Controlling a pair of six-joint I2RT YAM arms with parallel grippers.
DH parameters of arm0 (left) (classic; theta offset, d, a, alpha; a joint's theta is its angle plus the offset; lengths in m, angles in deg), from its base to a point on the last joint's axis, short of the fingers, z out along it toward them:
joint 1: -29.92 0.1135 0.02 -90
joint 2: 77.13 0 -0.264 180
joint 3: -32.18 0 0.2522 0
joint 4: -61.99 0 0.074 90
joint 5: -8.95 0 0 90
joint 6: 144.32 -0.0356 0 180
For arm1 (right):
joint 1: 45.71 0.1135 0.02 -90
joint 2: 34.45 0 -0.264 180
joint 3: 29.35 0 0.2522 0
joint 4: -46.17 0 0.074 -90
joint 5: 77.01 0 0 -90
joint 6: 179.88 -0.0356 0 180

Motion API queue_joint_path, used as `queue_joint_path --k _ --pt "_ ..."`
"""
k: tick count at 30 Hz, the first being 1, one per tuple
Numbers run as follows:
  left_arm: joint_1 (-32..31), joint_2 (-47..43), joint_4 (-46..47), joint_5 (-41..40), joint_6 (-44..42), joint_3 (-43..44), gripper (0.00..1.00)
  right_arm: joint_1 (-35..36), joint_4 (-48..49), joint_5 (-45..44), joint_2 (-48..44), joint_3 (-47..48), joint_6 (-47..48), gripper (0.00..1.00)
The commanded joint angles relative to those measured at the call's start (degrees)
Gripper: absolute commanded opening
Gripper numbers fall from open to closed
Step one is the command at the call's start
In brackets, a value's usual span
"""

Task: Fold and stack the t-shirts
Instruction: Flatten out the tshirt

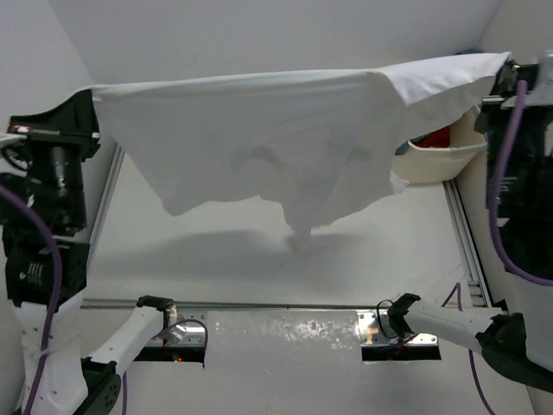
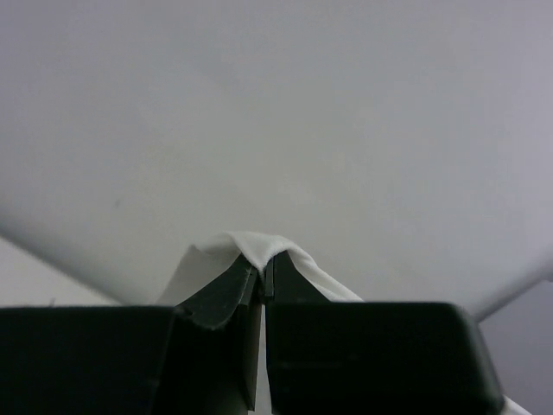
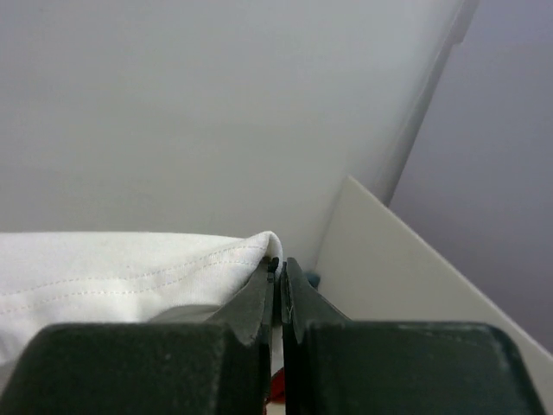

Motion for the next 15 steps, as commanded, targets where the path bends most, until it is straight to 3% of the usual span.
queue_joint_path --k 1,8,11,15 --pt "0.06 -1.38 3.24 -0.50 -5.47 7.80 0.00 -0.51 -4.82 2.96 -0.86 6.86 4.36 0.00" --pt "0.24 -1.30 5.79 1.88 -6.89 13.71 0.00 -0.51 -6.95 6.41 -1.74 9.71 4.88 0.00" --pt "0.15 2.02 5.80 1.18 -6.98 13.97 0.00 -0.51 -2.21 5.01 -1.40 4.96 7.08 0.00" --pt "0.15 8.01 3.86 -2.60 -7.95 13.37 0.00 -0.42 9.18 -3.49 4.12 -3.54 11.56 0.00"
